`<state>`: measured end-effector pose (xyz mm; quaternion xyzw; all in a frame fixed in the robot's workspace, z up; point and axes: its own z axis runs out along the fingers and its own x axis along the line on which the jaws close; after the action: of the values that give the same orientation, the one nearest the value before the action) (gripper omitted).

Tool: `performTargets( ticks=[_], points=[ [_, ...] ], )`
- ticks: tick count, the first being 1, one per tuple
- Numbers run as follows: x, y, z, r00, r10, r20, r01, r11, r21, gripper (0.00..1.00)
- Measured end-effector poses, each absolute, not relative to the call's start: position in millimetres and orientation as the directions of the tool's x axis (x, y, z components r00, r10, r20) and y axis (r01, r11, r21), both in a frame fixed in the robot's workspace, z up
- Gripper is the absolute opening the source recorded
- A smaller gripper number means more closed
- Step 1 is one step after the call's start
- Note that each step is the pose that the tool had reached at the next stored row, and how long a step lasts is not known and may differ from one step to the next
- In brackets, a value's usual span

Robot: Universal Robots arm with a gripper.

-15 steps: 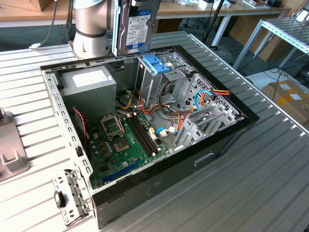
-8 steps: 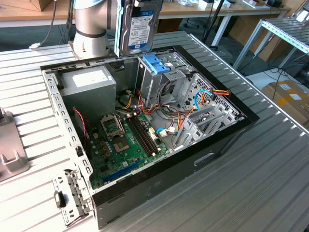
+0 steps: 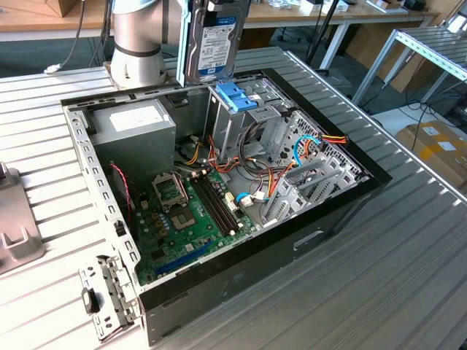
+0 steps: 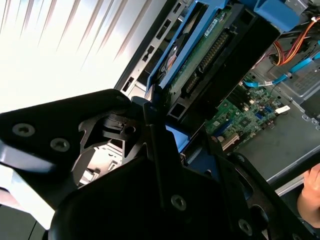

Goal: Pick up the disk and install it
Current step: 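Pick up the disk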

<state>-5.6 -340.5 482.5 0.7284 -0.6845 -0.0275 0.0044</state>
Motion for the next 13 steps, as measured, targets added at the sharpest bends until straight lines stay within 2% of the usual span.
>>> performTargets(
  ticks=[11, 13],
  points=[
    [0, -343, 482, 0.061, -0.998, -0.035, -0.997, -0.063, 0.044, 0.37],
    [2, -364, 482, 0.061, -0.998, -0.035, -0.997, -0.063, 0.044, 0.37]
  ],
)
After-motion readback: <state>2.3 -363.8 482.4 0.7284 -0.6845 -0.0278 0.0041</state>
